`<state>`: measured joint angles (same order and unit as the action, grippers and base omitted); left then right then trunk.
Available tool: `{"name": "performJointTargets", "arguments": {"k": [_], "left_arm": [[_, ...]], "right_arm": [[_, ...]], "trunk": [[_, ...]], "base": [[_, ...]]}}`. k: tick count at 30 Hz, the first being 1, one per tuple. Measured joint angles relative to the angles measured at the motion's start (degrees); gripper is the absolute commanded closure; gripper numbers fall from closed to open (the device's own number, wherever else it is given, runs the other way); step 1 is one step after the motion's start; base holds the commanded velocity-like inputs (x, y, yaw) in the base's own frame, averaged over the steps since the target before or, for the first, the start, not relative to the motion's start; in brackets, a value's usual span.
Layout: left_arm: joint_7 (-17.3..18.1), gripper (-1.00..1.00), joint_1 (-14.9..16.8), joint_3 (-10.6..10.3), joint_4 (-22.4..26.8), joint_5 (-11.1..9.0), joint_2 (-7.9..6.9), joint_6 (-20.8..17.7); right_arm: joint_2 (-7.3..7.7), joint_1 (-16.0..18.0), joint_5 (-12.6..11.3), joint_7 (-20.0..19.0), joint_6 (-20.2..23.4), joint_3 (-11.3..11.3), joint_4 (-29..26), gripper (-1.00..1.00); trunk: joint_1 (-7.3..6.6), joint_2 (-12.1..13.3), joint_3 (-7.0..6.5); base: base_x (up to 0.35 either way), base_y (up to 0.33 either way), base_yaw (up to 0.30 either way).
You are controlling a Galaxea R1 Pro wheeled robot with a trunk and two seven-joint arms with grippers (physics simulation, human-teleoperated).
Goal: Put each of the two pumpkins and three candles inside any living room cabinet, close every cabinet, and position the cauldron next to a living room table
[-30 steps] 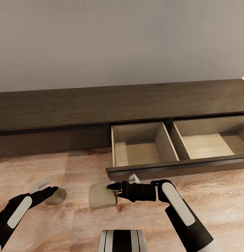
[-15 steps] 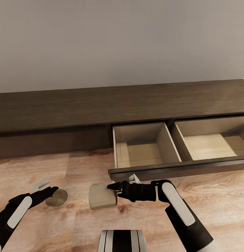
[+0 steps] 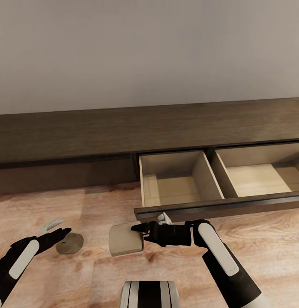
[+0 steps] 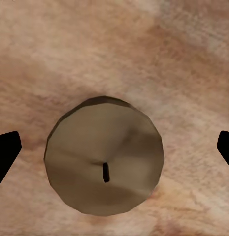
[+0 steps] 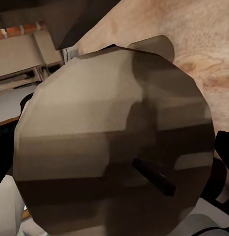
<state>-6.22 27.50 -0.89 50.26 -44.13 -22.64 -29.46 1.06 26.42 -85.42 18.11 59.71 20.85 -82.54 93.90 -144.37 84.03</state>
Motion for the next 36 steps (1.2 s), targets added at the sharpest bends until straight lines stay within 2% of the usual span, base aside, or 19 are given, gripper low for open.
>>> {"name": "performJointTargets", "arguments": {"k": [11, 16, 23, 25, 27, 32, 36], "left_arm": [[-0.05, -1.0, 0.0, -0.21, 0.0, 0.02, 0.01, 2.44], [-0.05, -1.0, 0.0, -0.17, -0.01, 0.71, 0.07, 4.39], [-0.05, -1.0, 0.0, -0.14, -0.06, 0.91, 0.09, 4.85], [-0.05, -1.0, 0.0, -0.14, -0.07, 0.89, 0.09, 4.91], [-0.04, -1.0, 0.0, -0.14, -0.08, 0.83, 0.09, 4.92], [-0.05, -1.0, 0.0, -0.23, -0.09, 0.79, 0.09, 4.87], [-0.03, -1.0, 0.0, -0.75, -0.07, 0.78, 0.11, 4.82]], "right_arm": [[-0.02, 0.0, -0.48, -0.05, -0.06, 0.02, -0.03, 1.0], [0.0, 0.0, -0.15, -0.05, -0.01, 0.01, -0.04, 1.0], [-0.02, 0.0, 0.01, -0.06, 0.01, 0.01, -0.04, 1.0], [-0.01, 0.0, -0.74, -0.06, -0.11, 0.02, -0.05, 1.0], [-0.01, 0.0, 0.45, -0.03, 0.08, 0.0, -0.01, 1.0], [-0.01, 0.0, 0.08, -0.03, 0.01, 0.0, -0.02, 1.0], [-0.01, 0.0, 0.03, -0.03, 0.01, 0.0, -0.02, 1.0]], "trunk": [[0.28, -0.15, 2.43], [0.28, -0.15, 2.44], [0.28, -0.15, 2.44], [0.34, -0.17, 2.87], [0.39, -0.2, 3.32], [0.52, -0.27, 4.43], [0.52, -0.27, 4.43]], "base": [[0.0, 0.0, 0.0], [0.0, 0.0, 0.0], [0.0, 0.0, 0.0], [0.0, 0.0, 0.0], [0.0, 0.0, 0.0], [0.0, 0.0, 0.0], [0.0, 0.0, 0.0]]}}
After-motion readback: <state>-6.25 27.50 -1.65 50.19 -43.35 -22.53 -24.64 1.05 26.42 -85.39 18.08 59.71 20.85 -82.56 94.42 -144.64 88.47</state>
